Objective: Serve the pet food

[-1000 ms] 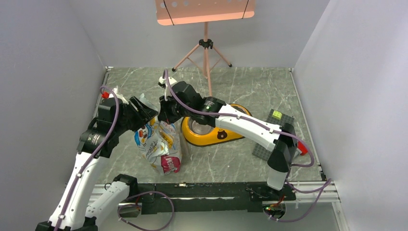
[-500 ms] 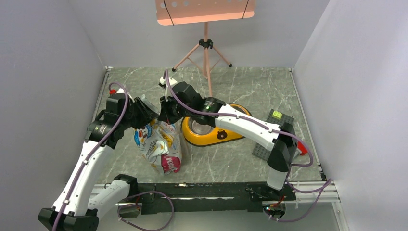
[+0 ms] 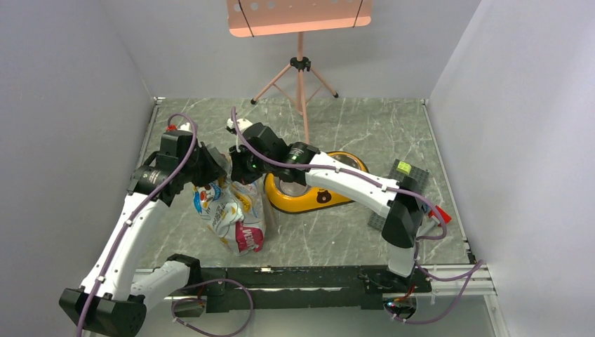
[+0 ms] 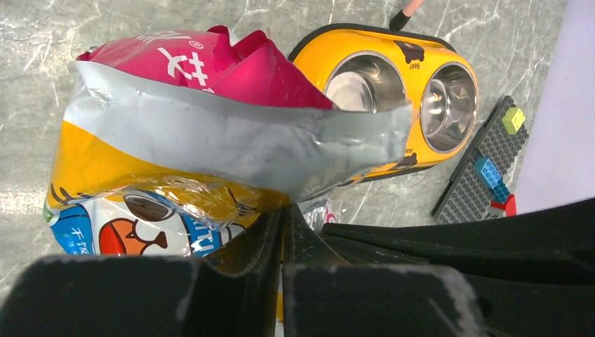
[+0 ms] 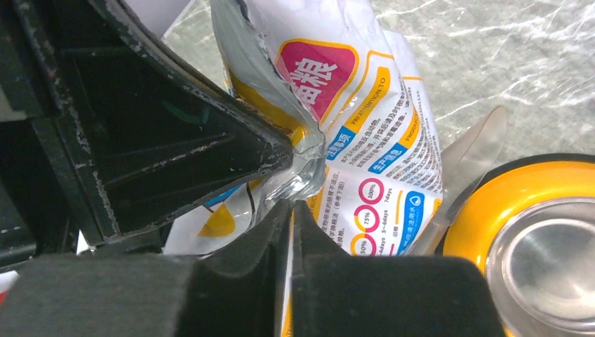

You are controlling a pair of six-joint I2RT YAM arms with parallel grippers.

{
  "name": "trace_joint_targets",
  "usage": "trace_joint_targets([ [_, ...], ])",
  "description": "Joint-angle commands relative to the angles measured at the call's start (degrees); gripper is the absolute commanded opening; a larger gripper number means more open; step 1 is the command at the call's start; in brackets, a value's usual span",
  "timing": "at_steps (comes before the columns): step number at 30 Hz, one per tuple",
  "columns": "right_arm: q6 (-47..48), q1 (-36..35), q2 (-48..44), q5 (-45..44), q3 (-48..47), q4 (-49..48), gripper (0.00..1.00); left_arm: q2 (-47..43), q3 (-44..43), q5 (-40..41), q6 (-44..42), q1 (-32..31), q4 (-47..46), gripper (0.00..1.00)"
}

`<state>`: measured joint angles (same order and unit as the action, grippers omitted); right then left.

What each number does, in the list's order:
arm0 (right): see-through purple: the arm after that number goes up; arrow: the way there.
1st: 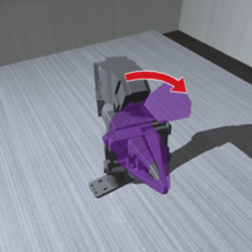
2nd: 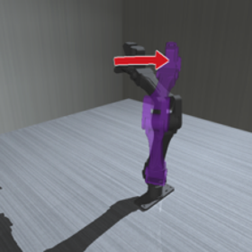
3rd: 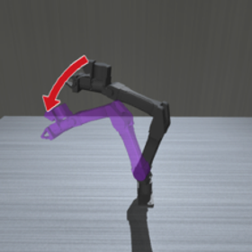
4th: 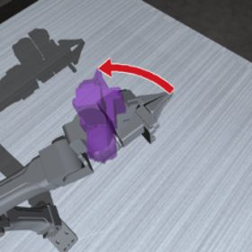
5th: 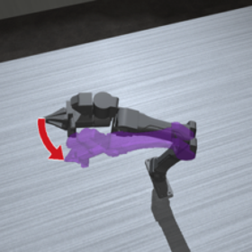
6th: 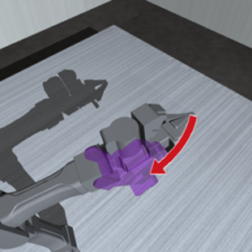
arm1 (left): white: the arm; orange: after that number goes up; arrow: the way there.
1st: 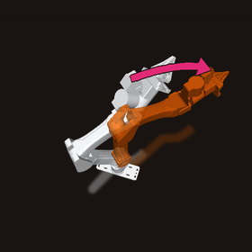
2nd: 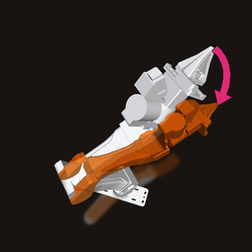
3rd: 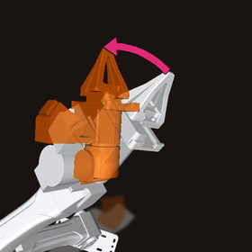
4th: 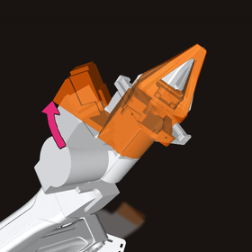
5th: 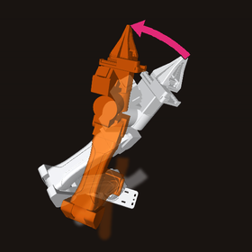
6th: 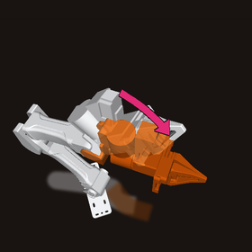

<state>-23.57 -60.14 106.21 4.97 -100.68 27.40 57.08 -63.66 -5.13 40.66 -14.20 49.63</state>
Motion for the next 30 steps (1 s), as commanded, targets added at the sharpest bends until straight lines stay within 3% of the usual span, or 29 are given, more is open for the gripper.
trace_joint_targets([
  [1, -0.69, 0.88, -0.36, 2.31, -3.66, -0.55, 0.17, -2.28, -0.46, -1.44, -2.59, 0.05, 2.05, 0.06],
  [2, -1.23, 1.31, -0.13, 3.67, -4.02, 0.08, 0.23, -3.31, -0.39, -1.39, -2.22, 0.05, 1.04, 0.00],
  [5, -1.56, 2.22, 0.65, 5.14, -5.95, 2.88, 0.31, -5.25, -1.19, -0.62, -1.56, 0.05, 0.62, 0.00],
  [17, -4.61, 5.82, 0.99, 11.21, -8.63, 4.84, 0.35, -7.33, -4.77, -0.18, 0.24, 0.05, 1.16, 0.00],
  [18, -4.90, 5.87, 0.59, 11.46, -7.89, 4.26, 0.35, -7.41, -5.23, -0.62, 0.32, 0.05, 1.02, 0.02],
  [22, -5.34, 6.17, -1.39, 13.24, -4.34, 1.66, 0.28, -7.52, -5.84, -2.64, 1.03, 0.09, -1.16, 0.30],
  [25, -5.83, 6.14, -1.56, 16.42, -3.02, -0.24, 0.28, -7.07, -4.91, -4.44, 2.45, 0.05, -3.12, 0.44],
  [28, -6.63, 6.20, -1.69, 18.44, -1.16, -2.23, 0.27, -6.11, -4.31, -5.60, 3.08, 0.05, -3.68, 0.44],
  [30, -6.60, 6.11, -1.63, 19.59, -0.70, -2.98, 0.25, -5.54, -3.93, -5.81, 2.86, 0.05, -3.79, 0.38],
])
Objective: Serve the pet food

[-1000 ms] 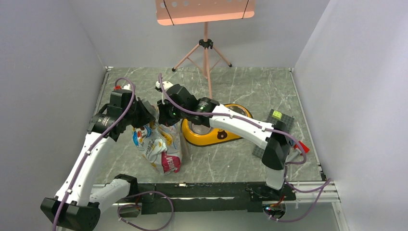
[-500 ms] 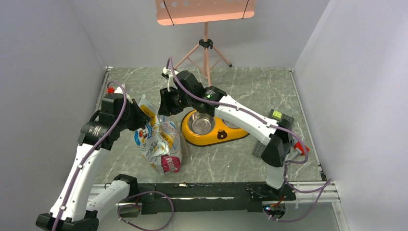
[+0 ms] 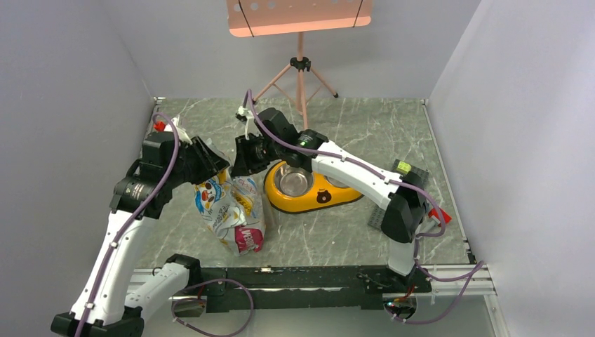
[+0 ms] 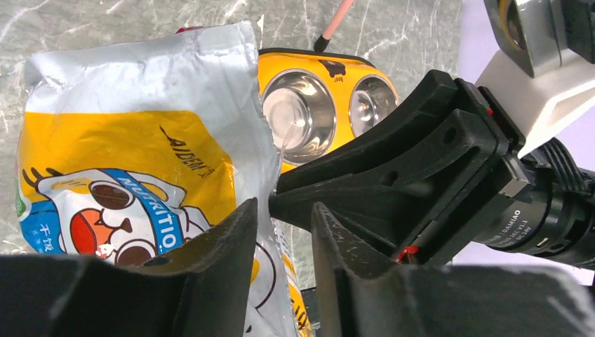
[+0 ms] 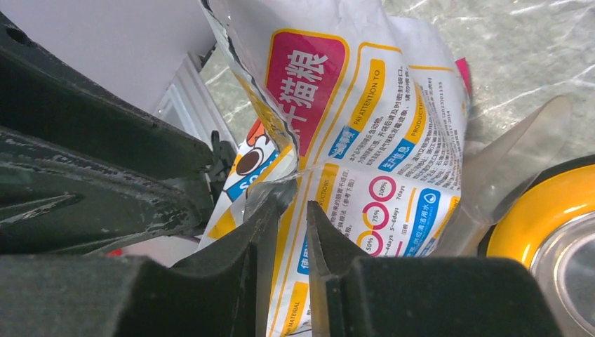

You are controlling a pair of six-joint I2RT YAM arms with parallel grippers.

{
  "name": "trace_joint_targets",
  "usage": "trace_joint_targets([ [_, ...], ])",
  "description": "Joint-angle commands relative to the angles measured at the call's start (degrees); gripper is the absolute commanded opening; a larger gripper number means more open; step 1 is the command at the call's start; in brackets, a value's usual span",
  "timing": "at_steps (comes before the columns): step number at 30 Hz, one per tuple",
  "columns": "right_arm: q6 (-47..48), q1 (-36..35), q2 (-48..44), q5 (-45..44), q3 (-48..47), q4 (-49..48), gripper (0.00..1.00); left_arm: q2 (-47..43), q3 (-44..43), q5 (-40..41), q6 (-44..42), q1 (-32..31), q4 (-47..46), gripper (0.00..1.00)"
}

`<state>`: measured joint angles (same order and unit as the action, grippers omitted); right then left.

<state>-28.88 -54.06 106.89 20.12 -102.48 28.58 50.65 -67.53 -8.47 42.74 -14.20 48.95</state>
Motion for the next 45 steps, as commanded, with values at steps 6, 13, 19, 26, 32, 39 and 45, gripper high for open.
trace_joint_targets([
  [6, -4.15, 0.05, -3.16, 10.96, 5.38, -12.80, 0.18, 1.40, 0.33, -0.55, 0.94, 0.00, -0.87, 0.32],
  [13, -6.14, 0.00, -2.17, 12.60, 6.35, -17.08, 0.05, 0.12, 1.30, 3.64, 1.21, -0.04, 2.48, 0.36],
  [19, -6.60, 0.01, -1.92, 12.04, 6.18, -17.64, 0.00, 0.61, 1.87, 4.23, 1.36, -0.05, 3.70, 0.22],
  [26, -6.01, -0.57, -0.98, 10.64, 4.65, -15.82, 0.00, 1.74, 3.51, 0.90, 1.03, -0.02, 2.67, 0.17],
  [32, -4.59, -1.59, -0.30, 9.37, 5.32, -16.77, 0.05, 1.41, 4.78, -0.06, 1.15, -0.04, 2.14, 0.00],
  [39, 0.11, -5.68, 1.96, -4.53, 0.22, -11.82, 0.00, 0.90, 1.08, 8.19, 3.86, -0.32, 9.35, 0.00],
  [45, 3.43, -11.61, 12.44, -50.10, -25.39, 22.06, 0.00, 4.88, -7.82, 25.28, 5.37, -4.86, 22.74, 0.00],
])
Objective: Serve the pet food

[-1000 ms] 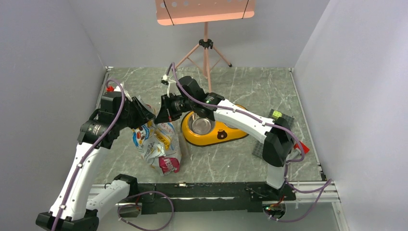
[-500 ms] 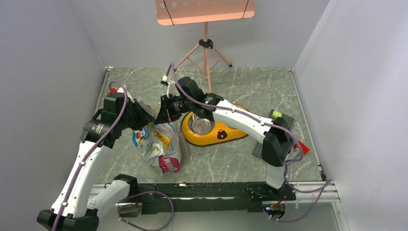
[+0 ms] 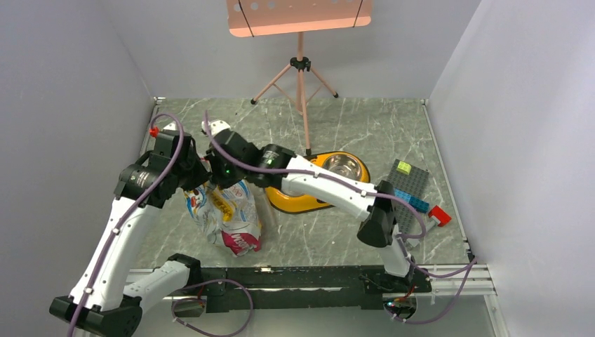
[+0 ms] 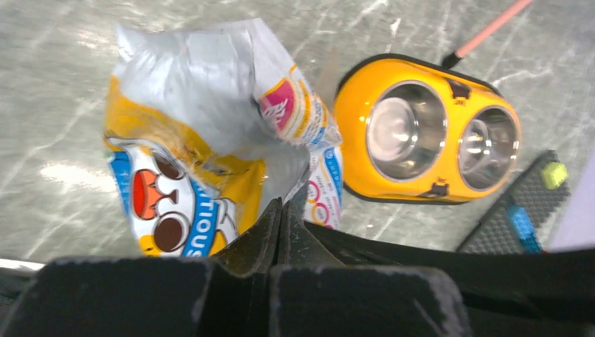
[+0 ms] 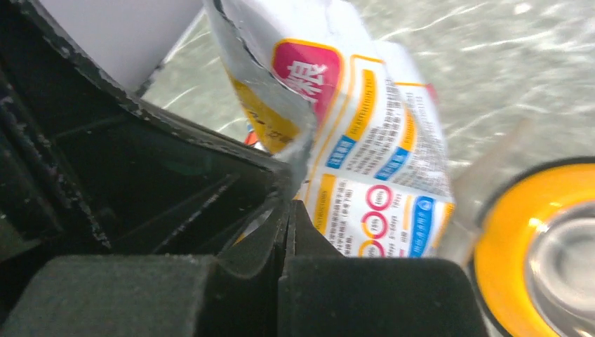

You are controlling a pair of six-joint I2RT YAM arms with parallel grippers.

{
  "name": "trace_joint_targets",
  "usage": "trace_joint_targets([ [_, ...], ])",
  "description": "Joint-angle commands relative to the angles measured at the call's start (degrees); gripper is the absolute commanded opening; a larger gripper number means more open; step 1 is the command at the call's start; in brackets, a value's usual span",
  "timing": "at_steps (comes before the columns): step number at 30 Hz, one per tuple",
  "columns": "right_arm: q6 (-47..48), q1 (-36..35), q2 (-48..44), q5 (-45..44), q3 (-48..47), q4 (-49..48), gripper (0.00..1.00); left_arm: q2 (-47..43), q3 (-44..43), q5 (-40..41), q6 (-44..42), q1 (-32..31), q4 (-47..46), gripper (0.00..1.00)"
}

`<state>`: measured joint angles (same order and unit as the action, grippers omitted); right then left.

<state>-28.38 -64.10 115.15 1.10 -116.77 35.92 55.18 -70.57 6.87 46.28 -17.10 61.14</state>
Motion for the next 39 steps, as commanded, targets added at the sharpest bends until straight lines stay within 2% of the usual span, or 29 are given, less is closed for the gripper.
trace_joint_targets([
  [1, 4.09, -1.83, 3.03, -32.28, -9.55, 13.02, 0.00, -0.49, -4.28, 10.63, 1.73, -1.97, 9.12, 0.00],
  [4, 6.19, -2.37, 1.01, -34.75, -7.96, 11.56, 0.00, -2.31, -4.07, 11.14, 1.60, -1.97, 7.53, 0.00],
  [8, 7.13, -2.17, 1.03, -33.03, -8.39, 12.03, 0.00, -2.37, -6.24, 11.61, 1.19, -1.96, 7.96, 0.00],
  [11, 9.39, -0.44, -3.39, -14.25, -2.68, 4.38, 0.00, -4.81, -4.27, 6.41, -0.20, -1.54, 1.21, 0.00],
  [13, 6.49, 2.63, -8.03, 4.36, 3.53, -2.10, 0.00, -7.45, -1.47, 2.10, -0.22, -1.09, -4.66, 0.00],
  [14, 3.94, 4.44, -9.52, 10.63, 6.12, -5.04, 0.01, -8.69, -0.52, 0.88, 0.44, -1.01, -6.22, 0.00],
  [16, 0.29, 7.56, -11.27, 20.37, 9.60, -9.63, 0.15, -10.79, 0.77, -0.59, 1.25, -0.68, -7.73, 0.00],
  [19, -3.08, 9.77, -12.16, 29.18, 12.43, -14.77, 0.29, -12.74, 1.94, -1.53, 2.14, -0.35, -8.72, 0.00],
  [23, -4.66, 10.13, -12.29, 33.91, 14.27, -18.25, 0.42, -12.94, 2.00, -2.49, 2.72, -0.30, -8.01, 0.00],
  [28, -4.03, 9.43, -8.39, 36.77, 10.02, -16.05, 0.44, -12.81, 2.17, -3.19, 2.84, -0.27, -8.31, 0.00],
  [34, -2.84, 8.19, -4.79, 35.92, 6.19, -13.63, 0.46, -12.58, 2.40, -4.05, 2.85, -0.21, -8.76, 0.00],
  [39, -2.47, 8.11, -3.17, 35.72, 5.37, -13.19, 0.42, -12.73, 2.28, -4.15, 2.72, -0.21, -8.87, 0.00],
])
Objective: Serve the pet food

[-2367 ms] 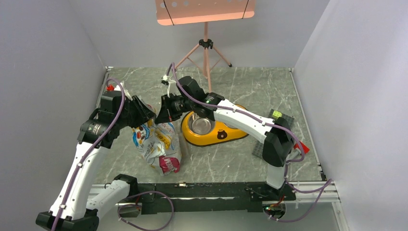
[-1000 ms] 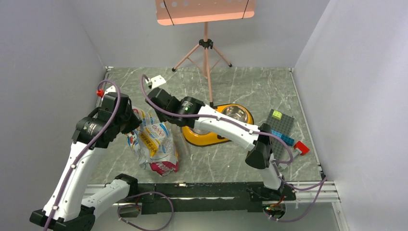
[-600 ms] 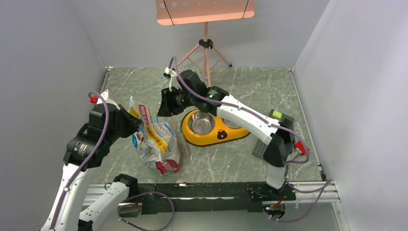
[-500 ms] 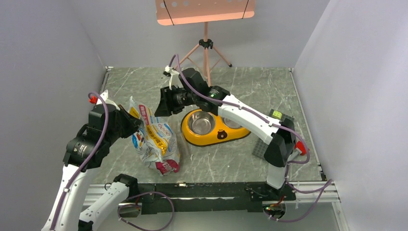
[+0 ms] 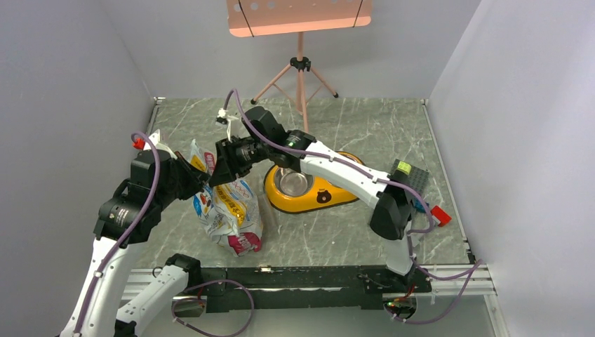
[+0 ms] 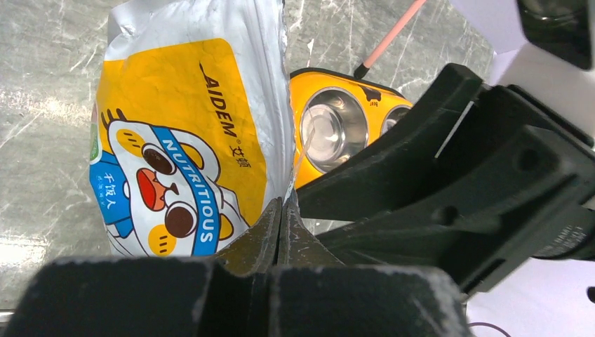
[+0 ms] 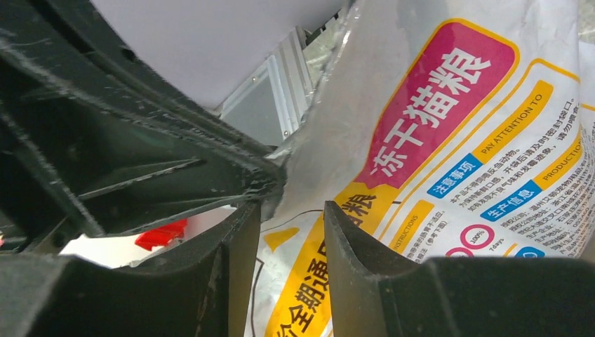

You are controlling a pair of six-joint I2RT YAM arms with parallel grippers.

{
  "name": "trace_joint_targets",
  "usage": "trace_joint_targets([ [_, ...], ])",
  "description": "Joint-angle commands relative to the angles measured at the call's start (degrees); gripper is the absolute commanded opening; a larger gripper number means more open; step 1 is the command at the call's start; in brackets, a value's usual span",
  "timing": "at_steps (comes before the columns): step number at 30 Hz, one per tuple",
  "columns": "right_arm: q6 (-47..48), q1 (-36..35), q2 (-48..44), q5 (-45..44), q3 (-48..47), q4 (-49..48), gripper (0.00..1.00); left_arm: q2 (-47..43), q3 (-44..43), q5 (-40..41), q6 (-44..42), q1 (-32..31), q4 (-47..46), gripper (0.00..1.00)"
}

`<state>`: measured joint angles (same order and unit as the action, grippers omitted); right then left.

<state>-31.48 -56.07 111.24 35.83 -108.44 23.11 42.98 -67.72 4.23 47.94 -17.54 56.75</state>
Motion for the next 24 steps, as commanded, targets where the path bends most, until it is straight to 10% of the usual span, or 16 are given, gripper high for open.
trace_joint_targets([
  [1, 0.63, 0.03, 1.00, 1.06, -3.00, -0.57, 0.40, -0.54, -0.54, -1.50, 0.97, 0.27, -4.39, 0.00],
  [13, 0.68, -1.41, 5.01, 0.29, -7.25, 1.90, 0.13, -0.20, 0.01, -2.99, 0.79, 0.23, -5.02, 0.00],
  [15, 1.22, -2.05, 5.25, -6.82, -8.64, 5.59, 0.00, 0.35, -0.42, -2.84, 0.75, 0.25, -4.23, 0.00],
  [24, 6.99, -9.02, 16.86, -62.95, -31.71, 37.34, 0.00, 9.18, -5.53, 9.44, 1.86, 0.29, 13.77, 0.00],
])
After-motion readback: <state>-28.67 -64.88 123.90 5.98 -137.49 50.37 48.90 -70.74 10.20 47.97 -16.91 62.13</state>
